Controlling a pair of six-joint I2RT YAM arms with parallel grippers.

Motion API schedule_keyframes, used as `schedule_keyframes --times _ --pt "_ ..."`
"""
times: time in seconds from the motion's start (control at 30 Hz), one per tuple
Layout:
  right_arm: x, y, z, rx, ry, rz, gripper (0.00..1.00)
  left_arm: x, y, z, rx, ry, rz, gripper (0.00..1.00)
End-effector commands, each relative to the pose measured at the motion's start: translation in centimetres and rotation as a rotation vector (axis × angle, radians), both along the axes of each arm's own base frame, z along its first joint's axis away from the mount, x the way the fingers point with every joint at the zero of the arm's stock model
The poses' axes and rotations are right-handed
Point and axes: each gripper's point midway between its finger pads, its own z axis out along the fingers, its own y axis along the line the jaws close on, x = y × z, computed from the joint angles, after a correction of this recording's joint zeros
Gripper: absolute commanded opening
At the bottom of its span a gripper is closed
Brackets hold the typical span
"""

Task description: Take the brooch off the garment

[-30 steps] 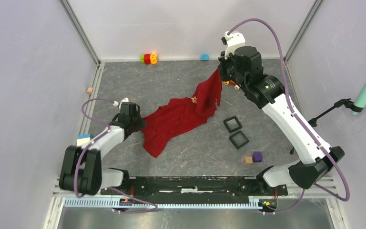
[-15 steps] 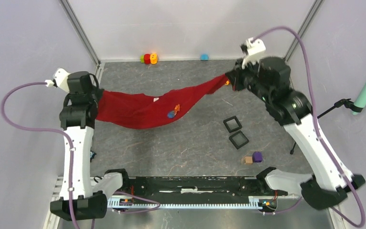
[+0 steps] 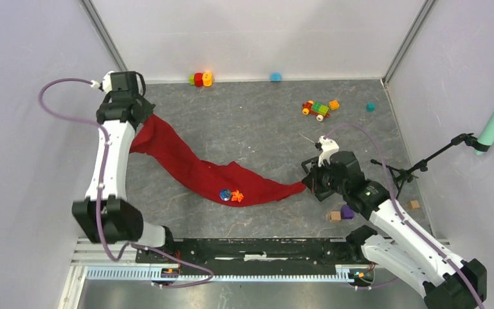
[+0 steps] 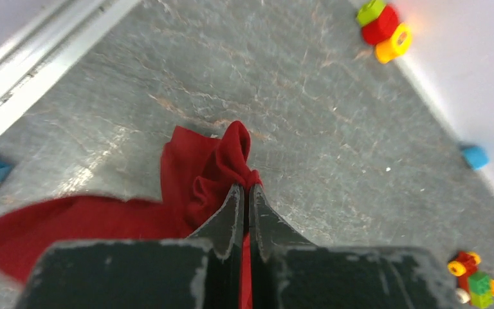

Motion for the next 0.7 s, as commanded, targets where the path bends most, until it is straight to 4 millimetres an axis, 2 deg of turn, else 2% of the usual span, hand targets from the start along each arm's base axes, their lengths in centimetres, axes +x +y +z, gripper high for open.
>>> schedule_keyframes --times 0.0,0.03,0.1,0.13,0.23,0.3,0.4,0.47,0.5,0.6,0.67 --pt "2.5 -3.7 -0.2 -0.038 -0.085 -0.277 0.05 4.6 -0.9 0.8 -0.047 -0.050 -0.059 0.17" --pt "2.5 -3.9 -0.4 -0.027 -0.103 -0.288 0.22 4.7 -1.2 -0.1 -0.049 -0.014 -0.081 0.44" --pt "2.4 -3.2 -0.6 0.025 -0.146 -0.256 0.75 3.7 -1.6 -2.1 -0.064 0.042 -0.088 0.99" --pt "2.4 -2.8 -0.6 0.049 -0.153 -0.239 0.81 3.0 -1.7 -3.0 -0.068 0.061 -0.089 1.00" --pt "2.3 -1.1 -1.3 0.031 -0.128 -0.128 0.83 0.1 -3.3 -4.6 -0.072 0.063 -0.149 1.00" --pt "2.6 0.2 -2.2 0.012 -0.099 -0.057 0.83 -1.7 -6.1 -4.5 -0.082 0.011 -0.266 1.00" --pt "2.9 2.5 -2.9 0.025 -0.090 0.042 0.80 -5.3 -12.5 -4.9 -0.096 -0.047 -0.522 1.00" --pt "3.2 4.5 -3.2 0.023 -0.098 0.115 0.78 -7.7 -15.9 -5.9 -0.104 -0.066 -0.628 0.98" --pt "3.6 5.4 -3.0 0.017 -0.112 0.142 0.77 -9.0 -17.7 -6.8 -0.117 -0.063 -0.691 0.95" --pt "4.0 8.3 -3.3 -0.017 -0.132 0.237 0.73 -11.7 -21.0 -10.1 -0.138 -0.025 -0.782 0.92" --pt "4.3 10.1 -3.7 -0.045 -0.149 0.287 0.71 -13.1 -22.4 -12.9 -0.141 0.015 -0.816 0.91"
